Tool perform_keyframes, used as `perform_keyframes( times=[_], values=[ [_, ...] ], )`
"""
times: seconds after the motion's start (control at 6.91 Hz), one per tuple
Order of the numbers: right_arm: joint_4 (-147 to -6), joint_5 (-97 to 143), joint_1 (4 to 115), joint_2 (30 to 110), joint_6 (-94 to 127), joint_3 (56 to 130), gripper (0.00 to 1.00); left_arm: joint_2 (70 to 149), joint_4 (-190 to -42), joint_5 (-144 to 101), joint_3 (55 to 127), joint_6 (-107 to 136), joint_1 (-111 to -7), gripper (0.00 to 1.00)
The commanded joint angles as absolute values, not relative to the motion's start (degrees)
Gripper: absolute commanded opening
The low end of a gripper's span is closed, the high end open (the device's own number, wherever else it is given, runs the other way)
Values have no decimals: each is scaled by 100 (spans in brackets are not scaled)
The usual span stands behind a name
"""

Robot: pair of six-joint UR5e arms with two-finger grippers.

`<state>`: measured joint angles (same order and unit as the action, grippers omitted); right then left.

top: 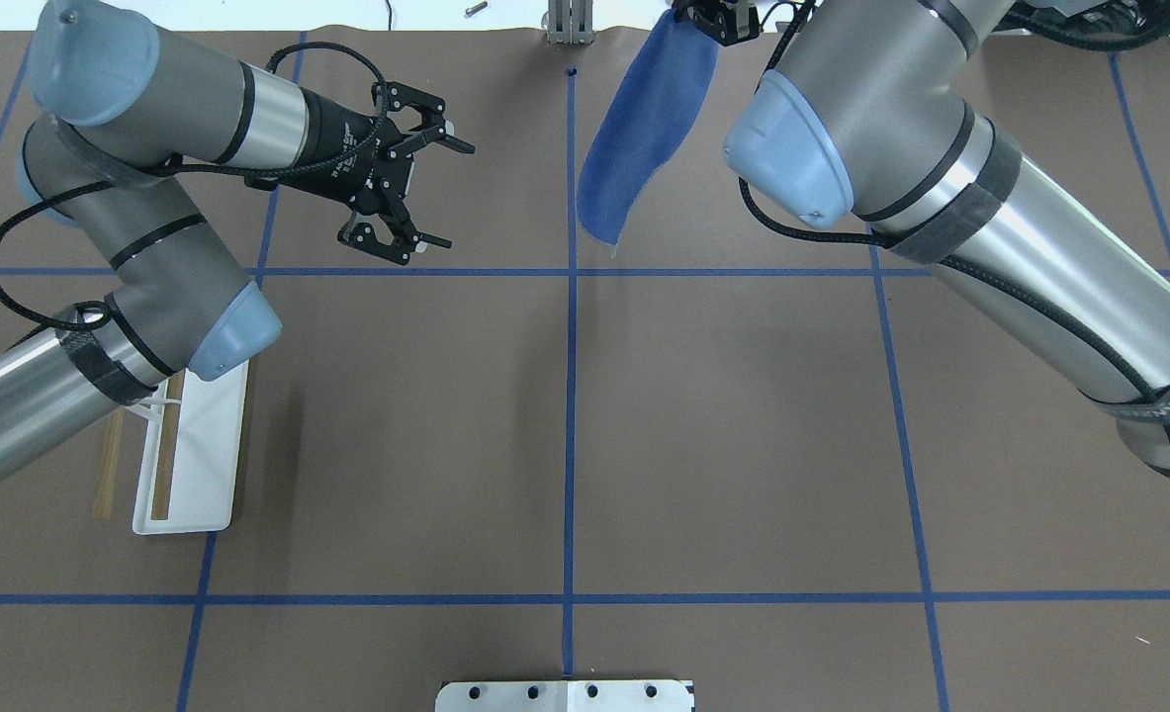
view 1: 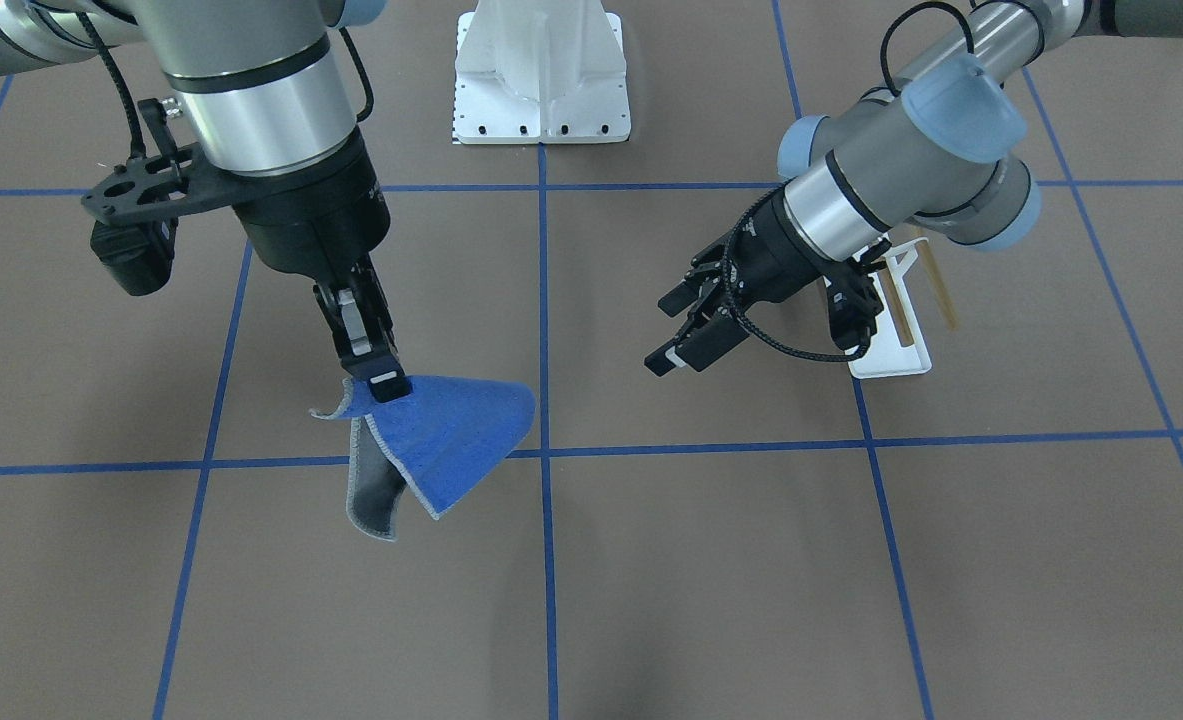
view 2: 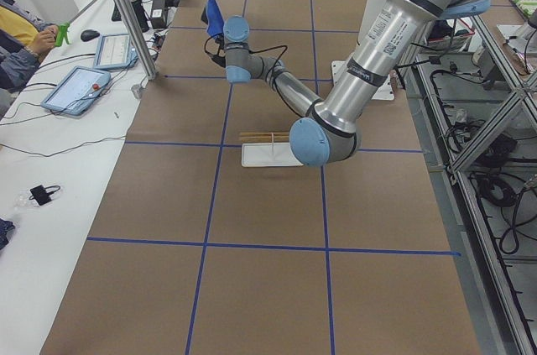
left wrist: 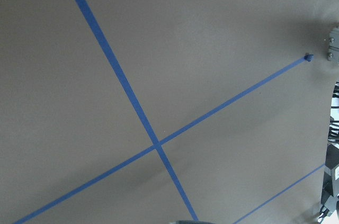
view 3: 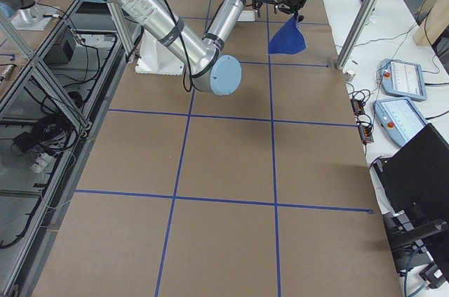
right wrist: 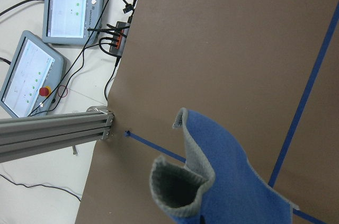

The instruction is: Hang towel on rack

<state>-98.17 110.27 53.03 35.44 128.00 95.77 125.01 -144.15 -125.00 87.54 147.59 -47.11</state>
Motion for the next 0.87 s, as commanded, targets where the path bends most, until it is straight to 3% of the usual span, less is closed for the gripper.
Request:
perform_keyframes(
  times=[0.0, 0.72],
  values=[
    [-9852, 10995, 5282, 3419, 12823, 9536, 0, 12577, -14774, -12199, 8745, 15193, -4405, 97],
    [-9888, 10995, 5282, 3393, 12823, 9571, 0, 12665, -15710, -11218, 8045, 15504, -4105, 97]
  ],
)
